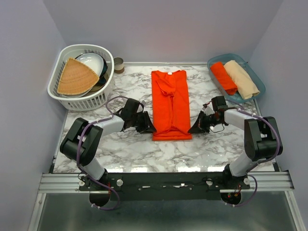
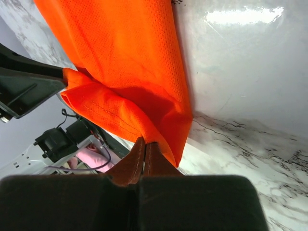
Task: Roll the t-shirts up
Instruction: Roll the T-shirt to the center of the board.
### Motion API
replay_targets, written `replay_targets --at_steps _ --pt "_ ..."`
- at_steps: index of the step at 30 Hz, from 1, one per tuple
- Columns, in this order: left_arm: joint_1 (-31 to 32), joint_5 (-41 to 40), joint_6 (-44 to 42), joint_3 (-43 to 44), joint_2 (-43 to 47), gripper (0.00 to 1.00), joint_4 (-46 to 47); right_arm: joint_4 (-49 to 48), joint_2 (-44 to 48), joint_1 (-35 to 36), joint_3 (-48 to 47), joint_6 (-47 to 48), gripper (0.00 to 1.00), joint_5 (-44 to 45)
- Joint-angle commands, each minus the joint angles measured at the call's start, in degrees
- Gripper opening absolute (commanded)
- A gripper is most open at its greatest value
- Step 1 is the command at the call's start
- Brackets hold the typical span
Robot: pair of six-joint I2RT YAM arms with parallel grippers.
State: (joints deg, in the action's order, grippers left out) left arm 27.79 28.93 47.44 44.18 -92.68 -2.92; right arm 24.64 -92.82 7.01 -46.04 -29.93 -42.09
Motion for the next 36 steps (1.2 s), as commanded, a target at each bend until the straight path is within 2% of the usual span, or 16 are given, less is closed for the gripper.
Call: replay_targets --at_steps 1,3,4,5,9,13,15,16,19,21,22,23,24,28,31,36 --pt "-1.2 -2.7 -2.9 2.5 -0.2 0.40 -1.6 -2.4 -1.1 -0.5 -2.1 0.7 0.15 -0.7" --pt "-2.1 -2.7 -3.8 3.3 0.5 0.46 -3.3 -2.8 -0.4 -0.6 -3.8 1.0 0.29 -1.7" --pt "-2.6 -2.4 -5.9 3.5 1.7 0.47 -5.4 -2.4 0.5 -0.9 -5.4 3.6 0.41 -2.1" --pt "-2.8 -2.3 -7.5 4.0 2.4 0.48 -6.9 0.0 1.1 -1.2 -8.7 5.7 0.45 -2.2" --pt "-4.0 -1.2 -21.2 7.0 7.6 0.48 -12.8 7.7 3.7 -2.0 -17.3 18.0 0.49 -0.9" --pt "-3.2 8.5 -38.0 8.4 13.0 0.45 -17.2 11.7 7.2 -2.0 -20.8 34.4 0.49 -3.6" --pt "-1.9 10.2 -50.3 9.7 13.8 0.43 -21.8 12.3 10.2 -1.7 -20.0 40.1 0.49 -4.1" --pt "-1.3 10.6 -53.8 9.6 14.7 0.43 -24.9 13.0 11.0 -0.5 -19.4 47.4 0.49 -4.1" --pt "3.0 9.8 -67.1 8.0 16.8 0.49 -29.0 14.7 16.9 3.5 -13.9 62.2 0.51 -1.0" --pt "8.1 4.6 -74.4 4.6 18.4 0.57 -28.0 10.8 24.6 5.3 -8.4 67.8 0.53 1.3" --pt "9.7 2.9 -76.5 3.3 19.2 0.60 -25.3 8.9 27.1 7.0 -2.6 72.4 0.58 2.1" --pt "11.0 1.7 -77.9 2.0 20.9 0.70 -23.6 4.6 29.5 7.8 0.0 74.1 0.60 2.9" --pt "13.1 -0.6 -78.8 -0.5 21.4 0.71 -21.9 3.0 32.1 8.6 2.2 75.9 0.62 3.6" --pt "16.7 -4.0 -84.3 -1.8 20.1 0.72 -15.6 0.0 39.1 11.5 9.1 81.6 0.67 4.0" --pt "17.6 -6.2 -85.8 -2.3 17.8 0.71 -11.5 0.8 39.3 11.8 10.3 80.6 0.72 4.1" --pt "17.9 -5.5 -87.1 -0.6 13.6 0.70 -9.6 1.2 40.3 11.8 11.2 78.2 0.73 4.8"
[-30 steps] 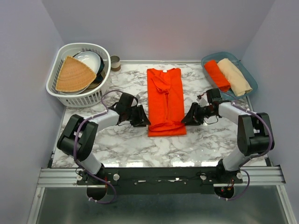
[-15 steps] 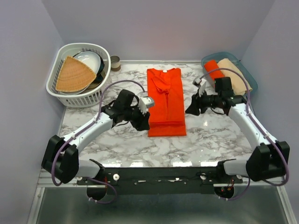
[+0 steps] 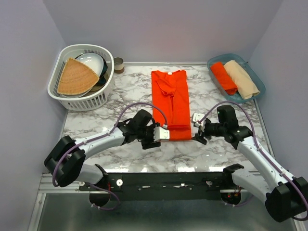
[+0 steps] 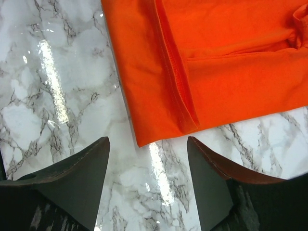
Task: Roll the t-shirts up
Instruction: Roll the T-shirt to the center of the board.
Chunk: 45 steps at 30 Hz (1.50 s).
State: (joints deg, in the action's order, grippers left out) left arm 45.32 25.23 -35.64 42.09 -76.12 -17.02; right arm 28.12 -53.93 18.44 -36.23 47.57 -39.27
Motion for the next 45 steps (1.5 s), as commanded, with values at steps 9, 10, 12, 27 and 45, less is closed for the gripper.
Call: replay_targets --at_steps 9,10,12,27,45 --pt "2.4 -4.6 -2.6 10.2 -14.9 0.67 0.3 -1.7 3.4 0.4 3.4 0.2 0.74 3.1" --pt "2.3 -4.8 -2.9 11.1 -15.8 0.66 -1.5 -1.8 3.6 0.4 3.7 0.2 0.74 3.1" --pt "2.4 -4.8 -3.9 12.8 -18.1 0.62 -3.2 -2.2 4.0 0.4 4.6 0.1 0.74 3.5" --pt "2.2 0.5 -10.1 20.0 -27.5 0.23 -23.5 -4.7 6.6 0.5 7.5 6.1 0.74 1.1" --pt "-9.1 27.9 -9.1 35.8 -35.9 0.00 -42.9 -10.8 0.5 7.0 11.7 24.8 0.77 -6.0"
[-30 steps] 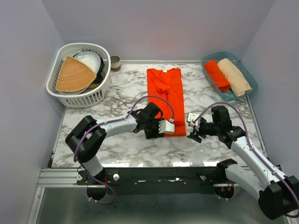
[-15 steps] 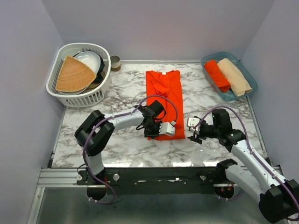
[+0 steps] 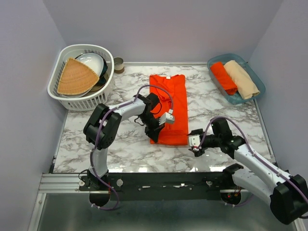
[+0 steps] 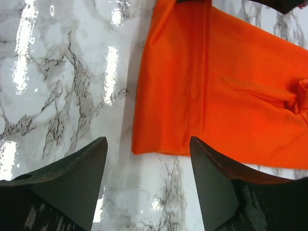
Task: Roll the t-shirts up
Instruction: Roll the T-shirt to the center of the board.
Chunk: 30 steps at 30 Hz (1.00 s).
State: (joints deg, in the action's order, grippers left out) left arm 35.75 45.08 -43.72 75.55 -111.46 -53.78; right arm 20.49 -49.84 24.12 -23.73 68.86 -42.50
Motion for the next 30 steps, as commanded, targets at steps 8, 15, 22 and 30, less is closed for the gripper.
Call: replay_targets --at_steps 8,15,22,30 --pt "-1.1 13.1 -0.8 5.1 -2.9 0.00 -8.9 -9.2 -11.9 7.3 -2.0 0.8 0.78 2.6" --pt "-2.9 15.9 -2.3 6.3 -4.0 0.00 -11.7 -14.5 -16.7 10.3 -2.5 -3.7 0.78 8.2" --pt "-4.7 17.4 -3.4 6.4 -3.9 0.00 -13.2 -23.9 -20.2 14.6 -0.6 -7.9 0.68 18.4" --pt "-7.7 17.2 2.7 3.0 2.4 0.23 -7.9 -27.5 -27.8 15.6 -4.7 -14.9 0.18 26.9"
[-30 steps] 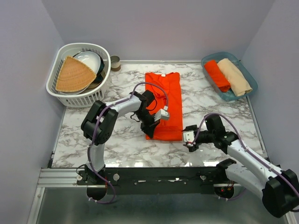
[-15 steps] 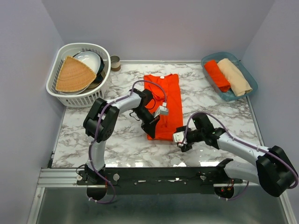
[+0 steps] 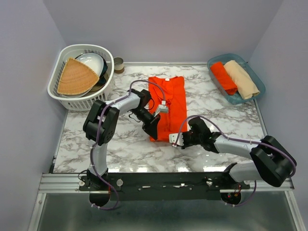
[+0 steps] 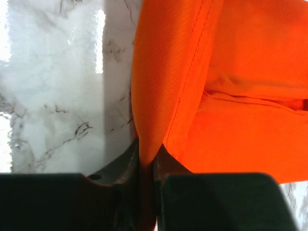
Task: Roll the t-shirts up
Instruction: Roll the T-shirt to the center of the board.
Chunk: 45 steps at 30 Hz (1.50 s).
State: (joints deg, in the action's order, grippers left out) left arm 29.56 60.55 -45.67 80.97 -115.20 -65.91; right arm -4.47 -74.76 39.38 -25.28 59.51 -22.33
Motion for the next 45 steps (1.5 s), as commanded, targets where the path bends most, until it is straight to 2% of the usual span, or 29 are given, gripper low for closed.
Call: replay_targets --at_steps 1,2,3,4,5,7,10,11,16,23,32,35,36,38,39,42,43,45 --pt "-1.5 -1.5 7.1 -7.1 8.6 0.30 12.0 -2.2 -2.5 0.4 -3.5 -6.0 0.14 6.5" --pt "-1.5 -3.9 9.4 -10.1 14.8 0.37 16.8 -1.0 -1.4 0.4 -3.6 -6.9 0.13 5.9" --pt "-1.5 -6.5 14.6 -13.3 18.3 0.57 22.0 -0.1 -0.7 0.4 -4.2 -7.1 0.12 5.1" --pt "-1.5 -10.5 16.1 -19.9 21.6 0.60 31.2 1.0 0.0 0.4 -4.6 -7.3 0.11 4.3" --pt "-1.4 -12.1 16.6 -22.8 27.7 0.64 34.7 3.0 0.5 0.4 -5.0 -8.1 0.11 3.6" --pt "-0.7 -15.4 18.4 -29.2 32.3 0.74 42.5 4.4 1.4 0.4 -5.5 -8.4 0.11 3.3" --pt "2.6 -21.0 18.6 -34.5 38.2 0.83 48.0 7.3 1.5 0.4 -5.6 -8.2 0.11 3.2" --pt "3.9 -25.5 18.9 -36.0 40.5 0.83 50.0 8.2 1.4 0.4 -5.7 -8.3 0.11 3.2" --pt "12.3 -34.8 19.6 -43.7 44.7 0.84 61.8 9.5 1.9 0.4 -5.8 -8.8 0.11 2.6" --pt "17.1 -42.2 17.7 -44.3 41.2 0.83 65.2 10.9 3.1 0.4 -6.1 -9.6 0.11 1.2" --pt "20.5 -43.2 12.9 -42.6 38.0 0.74 62.6 11.7 4.0 0.4 -6.7 -13.2 0.11 -0.1" --pt "20.5 -42.4 12.0 -40.9 36.3 0.62 60.5 11.7 4.2 0.4 -7.2 -14.4 0.11 -0.5" --pt "20.5 -41.3 11.7 -40.5 36.0 0.53 59.8 11.5 4.3 0.4 -7.2 -14.9 0.11 -0.5" --pt "20.3 -39.7 10.3 -39.0 34.7 0.42 57.0 11.8 4.1 0.4 -7.5 -16.3 0.11 -0.3" --pt "20.1 -39.0 10.2 -38.3 34.3 0.32 55.7 12.2 3.9 0.4 -8.0 -16.6 0.11 -0.3" --pt "17.9 -34.0 9.5 -34.0 31.3 0.17 48.0 14.5 3.9 0.3 -9.4 -17.0 0.11 -1.1" --pt "17.2 -30.1 8.7 -30.7 30.3 0.14 41.9 15.6 3.9 -0.2 -10.0 -16.8 0.11 -1.7" --pt "14.7 -26.5 7.6 -27.9 27.5 0.08 36.8 19.7 3.8 -1.0 -11.4 -16.4 0.11 -4.4"
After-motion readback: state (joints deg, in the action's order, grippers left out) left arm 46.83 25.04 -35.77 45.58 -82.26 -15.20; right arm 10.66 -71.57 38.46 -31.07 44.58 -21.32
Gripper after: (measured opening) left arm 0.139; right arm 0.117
